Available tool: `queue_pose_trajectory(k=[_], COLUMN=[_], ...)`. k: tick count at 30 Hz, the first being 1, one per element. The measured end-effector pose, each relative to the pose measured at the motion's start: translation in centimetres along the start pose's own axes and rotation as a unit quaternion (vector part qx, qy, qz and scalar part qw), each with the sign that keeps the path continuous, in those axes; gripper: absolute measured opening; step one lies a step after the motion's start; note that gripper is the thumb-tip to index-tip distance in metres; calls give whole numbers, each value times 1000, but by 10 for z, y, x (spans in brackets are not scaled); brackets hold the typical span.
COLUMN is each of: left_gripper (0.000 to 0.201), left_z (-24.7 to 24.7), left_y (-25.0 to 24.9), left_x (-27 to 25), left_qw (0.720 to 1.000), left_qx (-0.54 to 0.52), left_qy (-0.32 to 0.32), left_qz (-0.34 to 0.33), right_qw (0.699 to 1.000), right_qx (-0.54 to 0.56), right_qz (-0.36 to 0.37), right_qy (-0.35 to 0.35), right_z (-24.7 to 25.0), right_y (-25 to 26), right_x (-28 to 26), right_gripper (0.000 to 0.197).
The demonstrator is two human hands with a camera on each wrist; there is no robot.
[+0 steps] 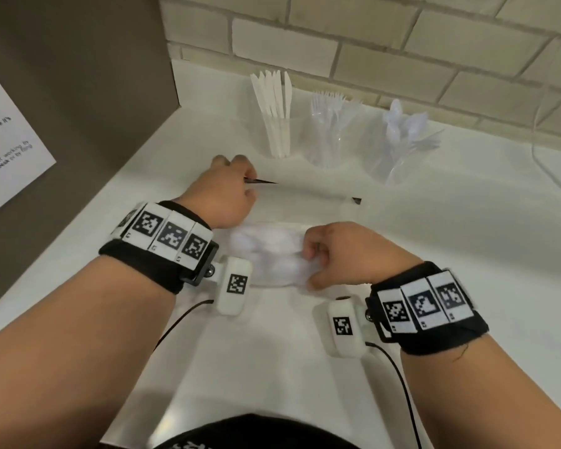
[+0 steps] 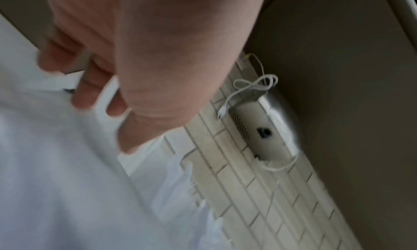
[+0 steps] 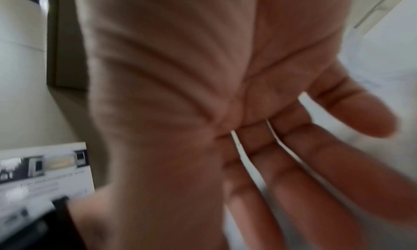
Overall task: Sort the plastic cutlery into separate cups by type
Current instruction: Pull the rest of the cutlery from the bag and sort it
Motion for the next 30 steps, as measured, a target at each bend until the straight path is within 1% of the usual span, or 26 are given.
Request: queue_pose_trajectory(k=[1,2,3,4,5,6,7,8,9,10,11,12,13,15,17,19,21,23,24,27,30], left_gripper=[41,52,61,66,67,63,55,45,33,21,10,9,20,33,37,37,31,21,18,27,30], left_z=[-3,-6,-8,-10,-12,-13,-13,-14,-14,-13,-10,-8,-5,2,10,18,25,30,33,45,62], left_y=[7,14,19,23,25,26,25,23,19,14,7,-1,-9,-24,-35,-42,-44,-45,-45,-42,-34], left_x=[5,8,11,14,16,18,18,18,17,16,13,11,8,2,-4,-10,-14,-16,-17,-17,-15], left_qw=[998,992,986,983,984,988,992,994,992,985,972,955,938,913,906,902,902,903,902,891,870], left_qx=[51,79,89,84,66,33,-12,-64,-118,-168,-218,-267,-310,-368,-375,-376,-374,-366,-360,-347,-362], left_qy=[22,55,85,107,116,110,91,59,15,-37,-84,-119,-138,-141,-136,-134,-141,-160,-182,-263,-318], left_qz=[43,86,114,125,120,105,86,62,34,0,-30,-60,-79,-110,-141,-162,-163,-158,-154,-131,-104], right_qw=[1000,999,999,997,989,977,966,961,960,959,958,956,953,946,935,920,909,907,908,908,908], right_qx=[10,18,32,55,84,108,121,127,129,132,136,140,145,158,188,208,203,185,170,135,126], right_qz=[5,11,10,-5,-30,-58,-78,-84,-78,-66,-50,-33,-19,-4,2,11,14,10,4,-27,-77], right_qy=[26,29,2,-55,-121,-177,-213,-229,-236,-241,-247,-256,-264,-282,-301,-332,-364,-379,-383,-395,-392], right_z=[4,9,16,23,30,35,39,41,43,46,50,55,60,70,78,86,91,92,92,91,85], right_y=[1,1,-2,-8,-15,-23,-27,-29,-27,-23,-16,-7,2,16,26,32,38,42,44,37,11], right_x=[-6,-9,-9,-8,-5,-2,1,4,8,12,15,18,21,29,33,35,33,30,28,17,0], right_gripper=[30,25,20,18,18,17,15,13,16,21,25,29,32,39,42,31,17,13,13,11,11])
Point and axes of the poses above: each hand's wrist, its own x-axis towards the middle knuckle, its own z-axis out of the back of the hand, y = z × x, the point moved 2 cm from there along x, towards the middle knuckle, and after that the axes turned 7 degrees about -x, right-handed, at the moved point
